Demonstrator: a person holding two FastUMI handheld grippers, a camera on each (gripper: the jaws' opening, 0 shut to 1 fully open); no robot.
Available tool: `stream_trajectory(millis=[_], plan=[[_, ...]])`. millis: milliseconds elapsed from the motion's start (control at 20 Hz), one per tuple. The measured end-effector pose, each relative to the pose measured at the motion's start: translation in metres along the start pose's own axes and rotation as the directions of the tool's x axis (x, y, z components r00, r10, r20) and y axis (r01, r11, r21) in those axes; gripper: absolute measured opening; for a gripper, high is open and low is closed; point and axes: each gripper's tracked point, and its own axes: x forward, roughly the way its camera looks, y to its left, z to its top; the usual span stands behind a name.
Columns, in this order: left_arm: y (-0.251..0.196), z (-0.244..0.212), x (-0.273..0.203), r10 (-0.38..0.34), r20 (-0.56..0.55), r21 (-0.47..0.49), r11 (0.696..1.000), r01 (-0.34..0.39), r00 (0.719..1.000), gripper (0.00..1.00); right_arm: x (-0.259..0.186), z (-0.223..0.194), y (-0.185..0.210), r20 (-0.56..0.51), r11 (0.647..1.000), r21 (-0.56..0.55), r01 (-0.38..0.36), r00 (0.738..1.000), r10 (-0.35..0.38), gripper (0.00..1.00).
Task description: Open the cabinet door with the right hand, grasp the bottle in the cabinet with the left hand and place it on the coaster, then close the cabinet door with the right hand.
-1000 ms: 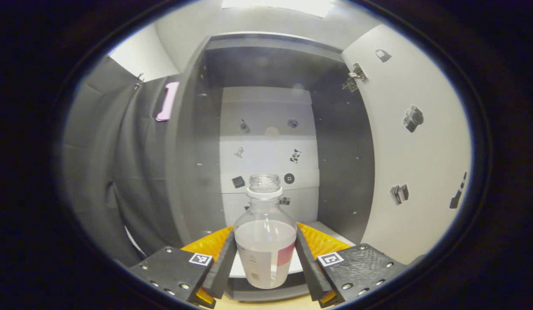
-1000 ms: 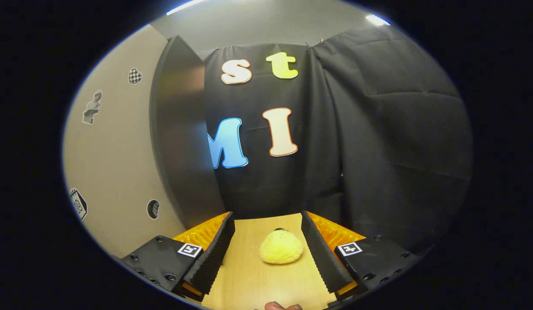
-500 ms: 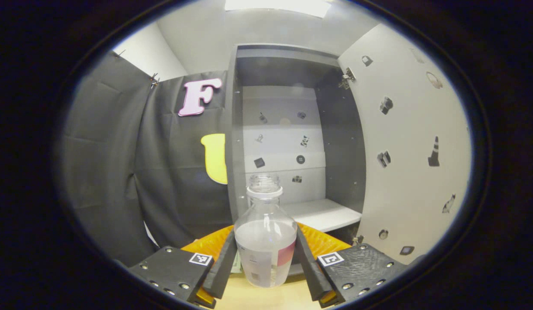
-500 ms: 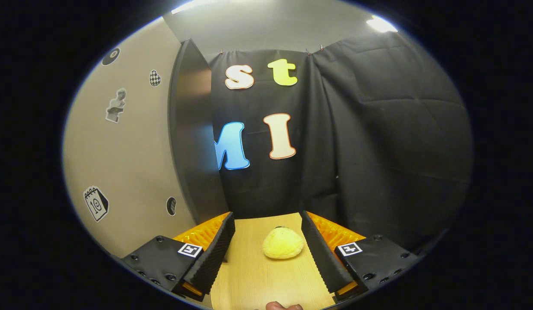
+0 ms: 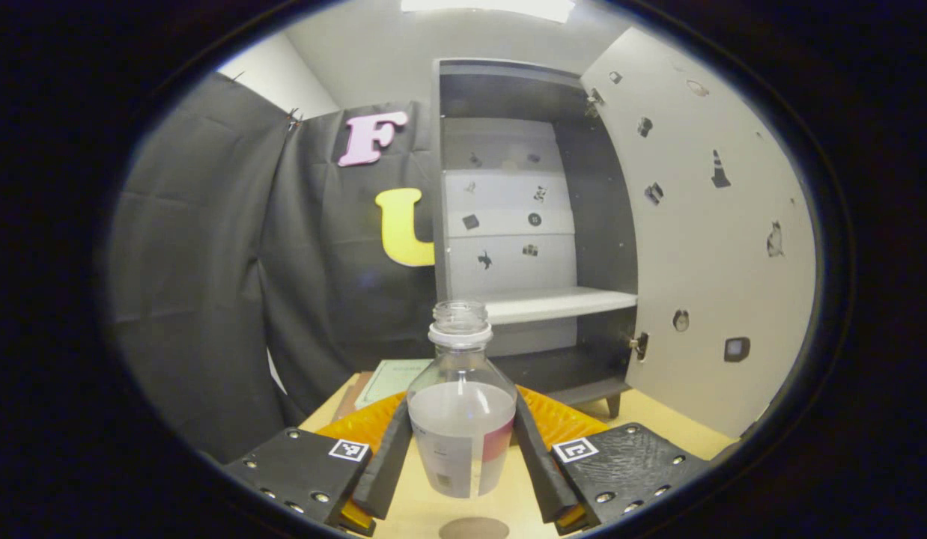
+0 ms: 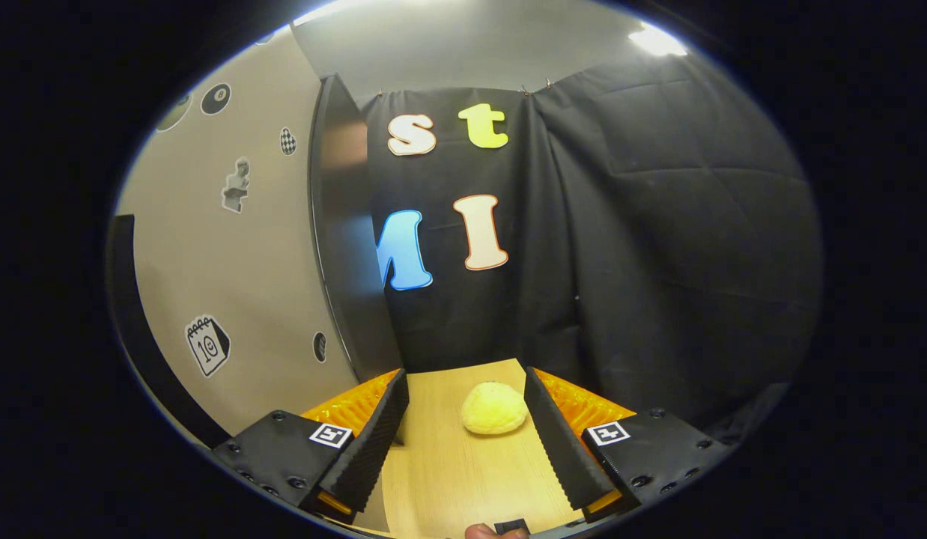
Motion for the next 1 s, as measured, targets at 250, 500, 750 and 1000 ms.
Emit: stream_trajectory(millis=[250, 500, 750, 1000], plan=[[-0.02, -0.079, -0.007, -0.042, -0.06, 0.054, 0.998, 0.045, 0.997, 0.72, -0.009, -0.011, 0.012, -0.023, 0.999, -0.047, 0.01, 1.0, -0.011, 0.98], [-0.022, -0.116, -0.013, -0.049, -0.057, 0.035, 0.998, 0.051, 0.997, 0.76, -0.02, -0.015, 0.02, -0.046, 0.999, -0.051, 0.002, 0.999, -0.004, 0.98], [-0.002, -0.149, -0.013, 0.002, -0.078, -0.005, 1.0, -0.002, 0.997, 0.72, -0.026, -0.026, 0.003, -0.086, 0.998, 0.004, 0.062, 0.994, -0.061, 0.98], [-0.014, -0.173, -0.016, -0.016, -0.103, -0.035, 0.999, 0.013, 0.995, 0.74, -0.03, -0.036, -0.012, -0.102, 0.992, 0.005, 0.127, 0.987, -0.126, 0.98]])
